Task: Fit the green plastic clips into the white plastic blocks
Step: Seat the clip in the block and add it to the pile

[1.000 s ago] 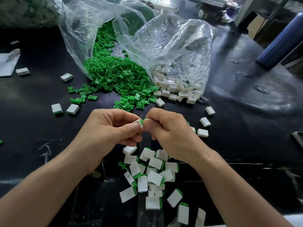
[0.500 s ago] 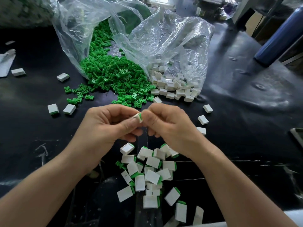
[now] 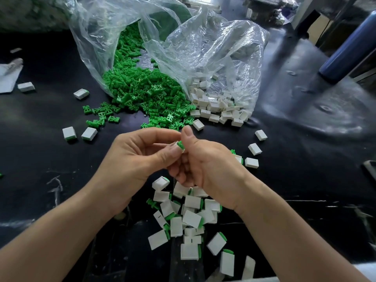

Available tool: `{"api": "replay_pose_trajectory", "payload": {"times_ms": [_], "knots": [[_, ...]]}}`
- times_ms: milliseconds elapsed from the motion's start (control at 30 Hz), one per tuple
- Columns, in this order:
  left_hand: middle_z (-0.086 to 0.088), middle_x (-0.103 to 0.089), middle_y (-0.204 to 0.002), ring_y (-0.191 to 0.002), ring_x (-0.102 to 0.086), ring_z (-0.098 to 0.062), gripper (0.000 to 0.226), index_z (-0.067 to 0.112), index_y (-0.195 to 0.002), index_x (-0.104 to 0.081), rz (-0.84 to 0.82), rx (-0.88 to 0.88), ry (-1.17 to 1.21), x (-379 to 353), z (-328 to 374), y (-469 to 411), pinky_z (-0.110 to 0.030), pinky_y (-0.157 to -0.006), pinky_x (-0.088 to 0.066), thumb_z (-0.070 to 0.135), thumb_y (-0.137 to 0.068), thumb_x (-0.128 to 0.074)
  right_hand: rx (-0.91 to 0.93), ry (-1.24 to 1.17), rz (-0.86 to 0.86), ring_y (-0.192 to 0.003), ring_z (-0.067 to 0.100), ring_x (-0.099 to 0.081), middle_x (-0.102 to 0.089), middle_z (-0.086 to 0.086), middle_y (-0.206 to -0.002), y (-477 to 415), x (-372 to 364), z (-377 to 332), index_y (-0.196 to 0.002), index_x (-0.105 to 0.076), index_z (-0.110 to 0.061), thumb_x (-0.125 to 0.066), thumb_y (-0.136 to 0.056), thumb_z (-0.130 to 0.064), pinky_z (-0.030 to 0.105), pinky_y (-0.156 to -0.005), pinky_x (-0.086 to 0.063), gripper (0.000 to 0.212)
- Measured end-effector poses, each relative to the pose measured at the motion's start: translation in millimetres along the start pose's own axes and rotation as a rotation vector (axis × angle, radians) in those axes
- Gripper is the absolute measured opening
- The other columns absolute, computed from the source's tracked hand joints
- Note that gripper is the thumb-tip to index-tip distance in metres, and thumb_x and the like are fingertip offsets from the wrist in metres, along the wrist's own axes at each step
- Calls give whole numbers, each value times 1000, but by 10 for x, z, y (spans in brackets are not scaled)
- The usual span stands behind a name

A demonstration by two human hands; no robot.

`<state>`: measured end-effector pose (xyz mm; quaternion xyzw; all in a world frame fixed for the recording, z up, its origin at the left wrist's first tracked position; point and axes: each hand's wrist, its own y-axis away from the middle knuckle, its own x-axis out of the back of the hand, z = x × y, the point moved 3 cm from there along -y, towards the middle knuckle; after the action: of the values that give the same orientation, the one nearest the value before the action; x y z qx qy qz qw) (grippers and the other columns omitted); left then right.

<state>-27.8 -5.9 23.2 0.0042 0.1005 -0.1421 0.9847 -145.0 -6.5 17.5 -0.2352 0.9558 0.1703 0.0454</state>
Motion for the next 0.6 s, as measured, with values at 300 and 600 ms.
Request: {"api": "replay_pose_trajectory", "payload": {"times_ms": [300,600], "knots": [[-15,-68,-63,-51,-64,-26,22,6,-81,-74,-9,-8,23,-19,30,8,-28,-52,-54,16,-63,-66,51,97,38,-50,9,-40,-50,-6,-52,1,9,-16,-71,-53,-9,-35,-76,-57,20,-48,-32,51],[-14,-70,-65,-56,-67,-23,19,13,-74,-76,18,15,36,41,12,-6,-23,-58,-54,8,-68,-59,83,218,96,-48,4,-43,-51,-9,-53,30,23,-66,-61,-50,-19,-34,-72,-60,11,-47,-36,46]]}}
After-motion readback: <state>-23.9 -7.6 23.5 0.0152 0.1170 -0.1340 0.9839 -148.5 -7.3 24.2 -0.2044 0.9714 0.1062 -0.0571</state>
